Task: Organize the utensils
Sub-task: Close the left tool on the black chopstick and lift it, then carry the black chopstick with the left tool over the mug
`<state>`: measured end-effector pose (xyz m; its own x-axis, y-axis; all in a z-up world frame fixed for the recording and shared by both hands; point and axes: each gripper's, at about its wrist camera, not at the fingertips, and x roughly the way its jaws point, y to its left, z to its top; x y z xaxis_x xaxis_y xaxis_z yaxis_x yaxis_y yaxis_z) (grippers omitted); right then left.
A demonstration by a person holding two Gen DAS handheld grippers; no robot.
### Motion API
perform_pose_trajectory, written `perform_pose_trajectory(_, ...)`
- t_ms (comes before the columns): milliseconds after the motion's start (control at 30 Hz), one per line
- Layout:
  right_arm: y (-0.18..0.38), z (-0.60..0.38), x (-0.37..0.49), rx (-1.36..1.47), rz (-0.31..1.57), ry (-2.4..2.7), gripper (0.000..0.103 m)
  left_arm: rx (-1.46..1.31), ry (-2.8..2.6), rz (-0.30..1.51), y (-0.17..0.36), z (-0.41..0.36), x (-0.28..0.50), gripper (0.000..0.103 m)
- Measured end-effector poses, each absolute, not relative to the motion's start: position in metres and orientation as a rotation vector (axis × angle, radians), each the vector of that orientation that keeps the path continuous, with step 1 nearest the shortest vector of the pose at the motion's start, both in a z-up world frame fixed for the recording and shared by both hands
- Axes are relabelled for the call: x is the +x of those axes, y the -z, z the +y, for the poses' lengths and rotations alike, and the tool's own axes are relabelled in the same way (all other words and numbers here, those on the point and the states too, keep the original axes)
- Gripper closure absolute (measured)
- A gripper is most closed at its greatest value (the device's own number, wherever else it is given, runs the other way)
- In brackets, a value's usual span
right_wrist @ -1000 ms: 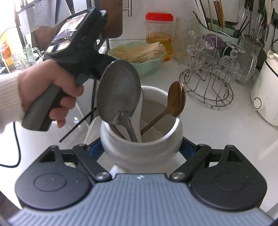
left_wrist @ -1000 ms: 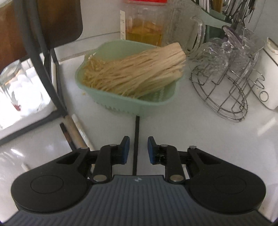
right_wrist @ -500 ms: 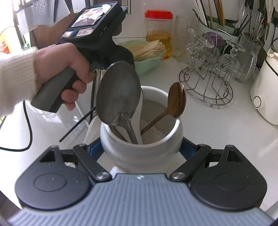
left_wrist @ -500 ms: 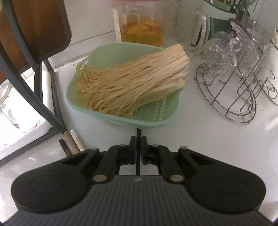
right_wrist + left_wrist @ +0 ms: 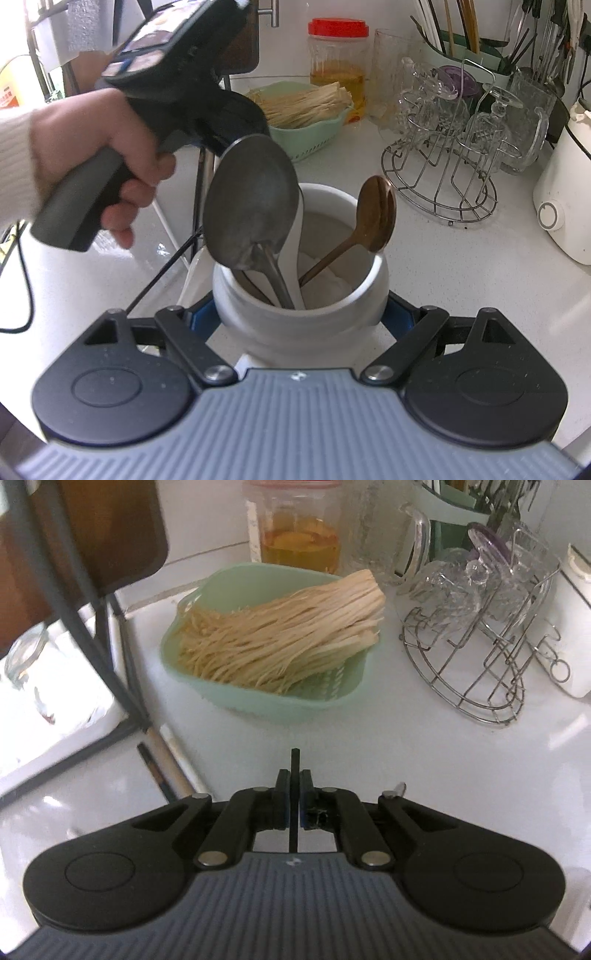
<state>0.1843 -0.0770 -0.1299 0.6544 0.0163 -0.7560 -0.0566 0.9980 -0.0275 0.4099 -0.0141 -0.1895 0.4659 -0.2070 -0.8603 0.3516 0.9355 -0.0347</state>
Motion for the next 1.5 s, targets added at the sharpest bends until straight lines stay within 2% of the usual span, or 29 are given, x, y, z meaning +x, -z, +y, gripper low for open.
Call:
perform_pose_trajectory(400,0.13,-0.075,0.186,-0.043,0.85,-0.031,0.012,0.047,0.356,1.003,0.143,0.007,0.362,0.098)
perform_pose_trajectory(933,0.133,-0.081,0.187,-0.07,0.801,-0.086,0.012,-0.076,0.388,0.856,0.061,0.029,0.286,0.098)
perform_pose_trajectory(1500,0.137,-0.095,0.185,-0.126,0.731,-0.237,0.012,-0.038,0.278,0.786,0.029,-0.008,0.243,0.098)
